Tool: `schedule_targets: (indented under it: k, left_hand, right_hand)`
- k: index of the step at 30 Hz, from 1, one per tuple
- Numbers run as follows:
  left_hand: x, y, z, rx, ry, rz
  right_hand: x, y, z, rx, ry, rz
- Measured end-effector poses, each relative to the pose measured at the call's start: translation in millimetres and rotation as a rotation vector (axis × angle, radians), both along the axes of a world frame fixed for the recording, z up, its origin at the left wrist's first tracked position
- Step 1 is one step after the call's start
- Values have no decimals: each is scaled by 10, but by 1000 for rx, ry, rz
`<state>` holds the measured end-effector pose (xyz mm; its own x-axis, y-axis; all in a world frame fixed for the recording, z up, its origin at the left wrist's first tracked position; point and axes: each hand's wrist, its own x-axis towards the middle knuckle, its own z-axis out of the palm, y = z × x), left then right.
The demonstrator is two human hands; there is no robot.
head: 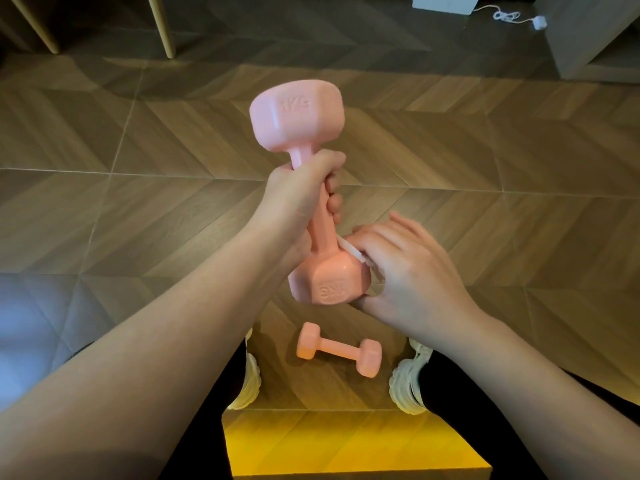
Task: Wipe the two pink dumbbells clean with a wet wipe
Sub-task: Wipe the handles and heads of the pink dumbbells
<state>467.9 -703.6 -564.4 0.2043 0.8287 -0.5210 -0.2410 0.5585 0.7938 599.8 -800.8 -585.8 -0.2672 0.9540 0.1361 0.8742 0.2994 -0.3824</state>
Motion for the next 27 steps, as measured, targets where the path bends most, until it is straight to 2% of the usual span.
schedule_targets:
  k: [3,7,9,12,16,19,23,27]
  left_hand:
    - [11,34,34,-2,-34,51]
    - [29,17,31,8,-29,20]
    - [39,16,32,16,-28,-2]
    - [24,45,52,3,-51,-5]
    - [27,21,45,-4,-58,-42]
    - [31,31,78,8,-89,-25]
    - [-9,55,58,54,-22,34]
    - [-42,34,-19,-29,51,27]
  right_hand:
    - [12,7,1,32,56,-44]
    - [11,39,8,-140,92,27]
    - [29,32,-3,-79,83,6]
    - [35,-3,7,-31,169,-53]
    - [18,1,-31,-174,190,21]
    - [84,36,-15,-28,124,-3]
    - [119,66,22,151,56,-44]
    - [53,68,-9,82,-5,-5]
